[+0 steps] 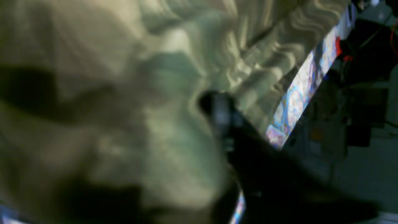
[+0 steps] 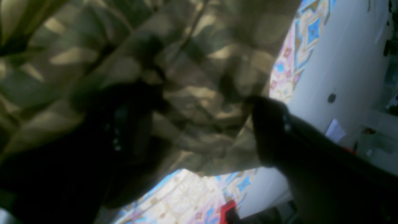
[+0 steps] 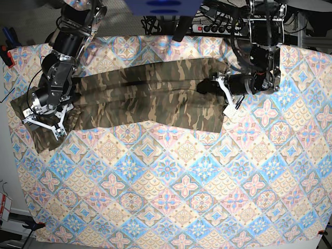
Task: Fold the T-shirt properly
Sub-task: 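Grasp the shirt end with the left gripper and pull it outward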
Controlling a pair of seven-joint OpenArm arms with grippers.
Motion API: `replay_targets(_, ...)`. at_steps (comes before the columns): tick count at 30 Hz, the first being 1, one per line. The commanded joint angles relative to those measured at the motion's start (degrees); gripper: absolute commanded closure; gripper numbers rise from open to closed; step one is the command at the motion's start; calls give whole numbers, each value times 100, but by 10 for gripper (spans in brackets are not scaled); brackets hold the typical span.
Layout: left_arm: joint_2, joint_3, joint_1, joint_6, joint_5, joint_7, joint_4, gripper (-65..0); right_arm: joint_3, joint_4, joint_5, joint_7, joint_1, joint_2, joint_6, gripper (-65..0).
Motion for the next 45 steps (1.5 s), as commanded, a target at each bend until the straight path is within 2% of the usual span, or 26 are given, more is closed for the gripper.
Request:
replay_targets(1,35,51,-65,244,596,288,-220,-29,-5,91,-18,51,110,69,-57,-480)
replay_targets(4,-202,25,-285,244,578,279,-457,-28,13,91,-18,51,110,69,-57,-480)
replay_targets(7,-255,-160,-443,244,578,270,-448,-25,39,91,-18,59,127,69,-66,-480)
replay_targets(15,-958,-643,-1059,244,587,306,-483,-24,56,91,9,59,154,69,-74,-482)
replay_targets(22,-1283,-608,-1410,244,596,306,-580,-25,56,425,35,59,127,33,-74,-480)
replay_targets(28,-1301,-599,-1560,244,605,323,-738,-25,56,1208,536,24,145,-142,-74,-480)
replay_targets(31,-1310,-599,-1630,244,596,640,-483,-26,56,1216,563,16,163,-151,-74,-480)
replay_targets(41,-1283,-635,-1287,244,570,1484,1591,-27,56,1085,563,24,163,-151,-74,-481)
replay_targets(45,-984,-608,-1243,244,596,1840,2356,-27,65,1058,563,16,163,-151,-74,-481)
